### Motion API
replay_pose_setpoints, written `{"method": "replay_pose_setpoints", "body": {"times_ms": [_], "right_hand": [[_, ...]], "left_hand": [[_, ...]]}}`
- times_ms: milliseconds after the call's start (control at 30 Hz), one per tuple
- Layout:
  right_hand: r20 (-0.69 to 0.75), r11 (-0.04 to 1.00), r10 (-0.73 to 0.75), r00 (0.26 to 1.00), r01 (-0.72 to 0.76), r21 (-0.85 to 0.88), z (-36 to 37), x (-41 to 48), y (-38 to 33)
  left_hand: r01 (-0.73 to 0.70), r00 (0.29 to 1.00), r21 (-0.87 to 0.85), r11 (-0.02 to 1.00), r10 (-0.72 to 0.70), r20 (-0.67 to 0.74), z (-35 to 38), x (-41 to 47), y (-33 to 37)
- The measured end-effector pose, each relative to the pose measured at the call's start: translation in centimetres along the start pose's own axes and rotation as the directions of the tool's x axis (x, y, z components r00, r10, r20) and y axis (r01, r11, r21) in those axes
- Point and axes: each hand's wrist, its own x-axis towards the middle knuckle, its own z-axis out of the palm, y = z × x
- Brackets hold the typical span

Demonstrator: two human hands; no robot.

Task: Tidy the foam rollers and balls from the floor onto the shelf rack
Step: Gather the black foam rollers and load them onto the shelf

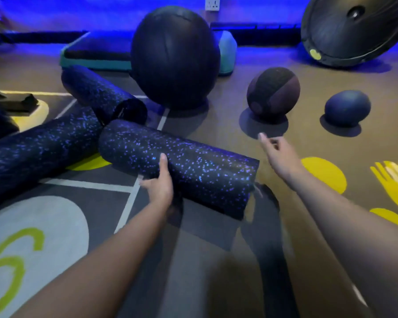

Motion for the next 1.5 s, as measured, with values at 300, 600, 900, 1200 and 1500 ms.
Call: {"method": "replay_pose_setpoints", "body": {"times_ms": [300,600,900,1200,1500], "right_hand": [[0.577,0.997,0.079,0.813,-0.057,-0.056,-1.0,-5.8,-0.7],[0.303,0.828,0.231,0.925,-0.351,0.438,-12.1,-10.9,5.6],[-0.487,0.823,0.295,0.822,0.04,0.566,-25.9,-18.7,9.0],[-0.727,0.792,0.564,0.391,-0.011,0.61,-32.0,-30.3,19.0],[-0.579,0.611,0.77,0.268,-0.571,0.548,-26.5,-35.6,26.1]], "left_hand": [[0.055,0.969,-0.045,0.997,-0.043,0.244,2.6,-1.8,-0.8],[-0.234,0.672,-0.157,0.959,0.276,0.687,9.9,-18.3,0.1],[-0.36,0.155,-0.136,0.923,0.203,0.967,16.5,-33.1,-2.4],[-0.577,-0.195,-0.219,0.787,0.128,0.972,18.1,-46.2,-13.0],[-0.681,-0.129,0.118,0.722,-0.277,0.952,17.2,-45.0,-23.8]]}}
